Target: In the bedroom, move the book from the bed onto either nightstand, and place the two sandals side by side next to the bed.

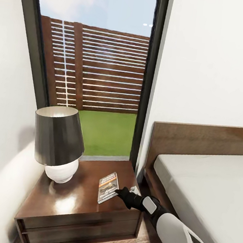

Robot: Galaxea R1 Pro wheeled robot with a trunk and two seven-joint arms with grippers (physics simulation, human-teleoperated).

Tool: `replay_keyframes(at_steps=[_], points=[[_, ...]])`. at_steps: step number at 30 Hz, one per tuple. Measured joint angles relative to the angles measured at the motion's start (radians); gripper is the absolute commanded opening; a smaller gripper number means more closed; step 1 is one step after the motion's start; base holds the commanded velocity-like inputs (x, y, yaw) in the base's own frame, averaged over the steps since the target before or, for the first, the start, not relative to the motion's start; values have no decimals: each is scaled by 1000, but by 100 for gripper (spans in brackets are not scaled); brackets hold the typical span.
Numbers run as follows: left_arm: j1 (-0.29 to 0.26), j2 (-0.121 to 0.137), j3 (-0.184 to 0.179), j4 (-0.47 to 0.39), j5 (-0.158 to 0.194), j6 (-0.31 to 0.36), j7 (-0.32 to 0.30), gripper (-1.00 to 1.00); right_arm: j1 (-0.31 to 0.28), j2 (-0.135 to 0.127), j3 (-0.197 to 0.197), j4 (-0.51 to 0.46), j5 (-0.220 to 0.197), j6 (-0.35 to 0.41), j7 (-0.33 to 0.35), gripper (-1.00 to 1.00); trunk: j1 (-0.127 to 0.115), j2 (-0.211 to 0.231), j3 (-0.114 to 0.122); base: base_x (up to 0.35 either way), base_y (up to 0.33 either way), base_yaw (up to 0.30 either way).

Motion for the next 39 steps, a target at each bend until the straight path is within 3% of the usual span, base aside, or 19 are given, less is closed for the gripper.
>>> replay_keyframes(at_steps=[3,16,29,39], points=[[0,0,1,0,0,0,0,100,-6,0,0,0,0,0,-2,-100,0,0,0,0,0,0],[0,0,3,0,0,0,0,100,-18,0,1,0,3,-2,-7,-100,50,-91,-41,0,0,0],[0,0,0,0,2,0,0,100,-34,0,0,0,1,-1,-12,-100,50,-91,-41,0,0,0],[2,-3,-1,-2,1,-1,1,100,-47,1,0,0,1,-2,-56,-100,50,-91,-41,0,0,0]])
